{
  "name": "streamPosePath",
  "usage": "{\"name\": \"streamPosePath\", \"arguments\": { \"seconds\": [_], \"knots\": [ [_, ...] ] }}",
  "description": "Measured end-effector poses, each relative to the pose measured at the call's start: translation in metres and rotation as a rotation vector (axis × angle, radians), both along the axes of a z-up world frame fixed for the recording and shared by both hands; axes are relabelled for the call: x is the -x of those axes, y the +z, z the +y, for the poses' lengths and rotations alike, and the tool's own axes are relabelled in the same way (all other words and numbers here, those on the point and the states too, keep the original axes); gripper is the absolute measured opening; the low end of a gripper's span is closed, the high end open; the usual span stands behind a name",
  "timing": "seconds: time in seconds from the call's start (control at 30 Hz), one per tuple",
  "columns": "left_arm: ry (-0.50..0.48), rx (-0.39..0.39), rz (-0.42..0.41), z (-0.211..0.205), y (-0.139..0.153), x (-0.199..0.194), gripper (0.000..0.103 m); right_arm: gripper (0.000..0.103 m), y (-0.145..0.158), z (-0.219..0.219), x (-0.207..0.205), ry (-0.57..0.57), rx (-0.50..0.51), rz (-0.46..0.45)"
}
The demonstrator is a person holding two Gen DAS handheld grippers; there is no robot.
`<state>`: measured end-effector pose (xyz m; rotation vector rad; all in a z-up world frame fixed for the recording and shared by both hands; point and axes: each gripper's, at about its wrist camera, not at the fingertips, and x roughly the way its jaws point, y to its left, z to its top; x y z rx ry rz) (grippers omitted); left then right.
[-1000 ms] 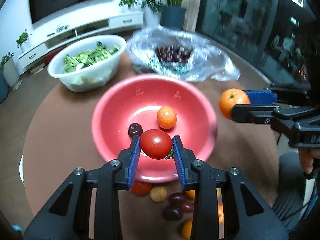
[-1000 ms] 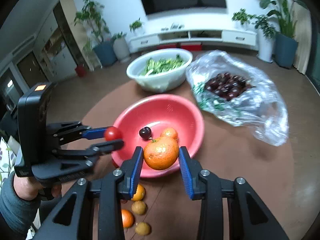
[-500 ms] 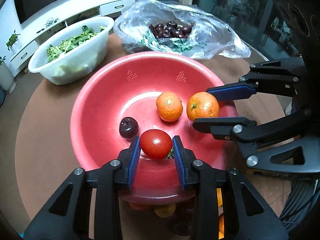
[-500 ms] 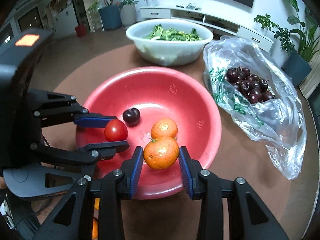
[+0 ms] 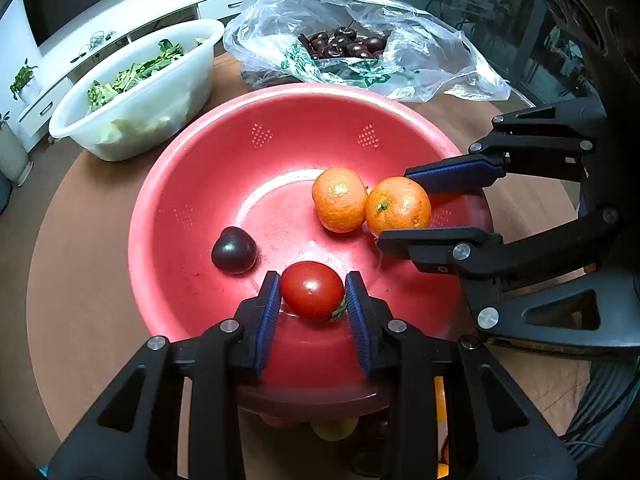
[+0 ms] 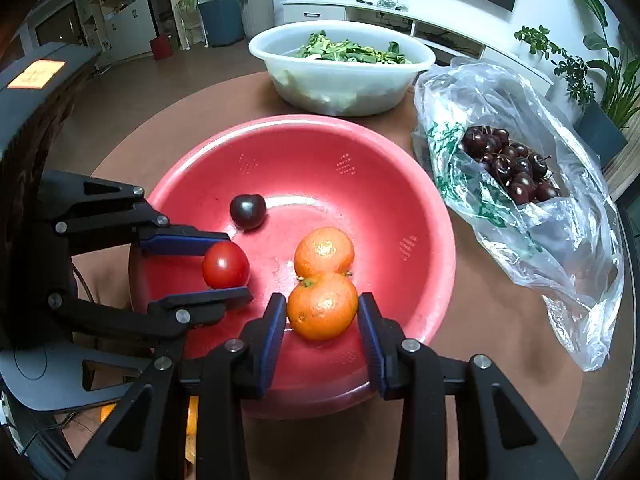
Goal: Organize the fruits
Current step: 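Carry the tomato and tangerine into the red bowl and open both tools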
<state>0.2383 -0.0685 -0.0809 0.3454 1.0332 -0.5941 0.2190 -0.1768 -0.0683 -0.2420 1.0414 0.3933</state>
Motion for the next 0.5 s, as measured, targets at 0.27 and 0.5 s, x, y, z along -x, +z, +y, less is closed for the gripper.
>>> {"name": "streamPosePath", "arguments": {
  "seconds": [0.27, 0.5],
  "knots": [
    [0.007, 0.014, 0.000, 0.003, 0.003, 0.000, 0.036, 0.046, 0.002, -0.001, -0.001, -0.001, 0.004, -0.013],
    [0.029, 0.057, -0.043, 0.015, 0.024, 0.012, 0.060, 0.053, 0.014, -0.009, 0.003, -0.023, -0.020, -0.040]
  ]
}}
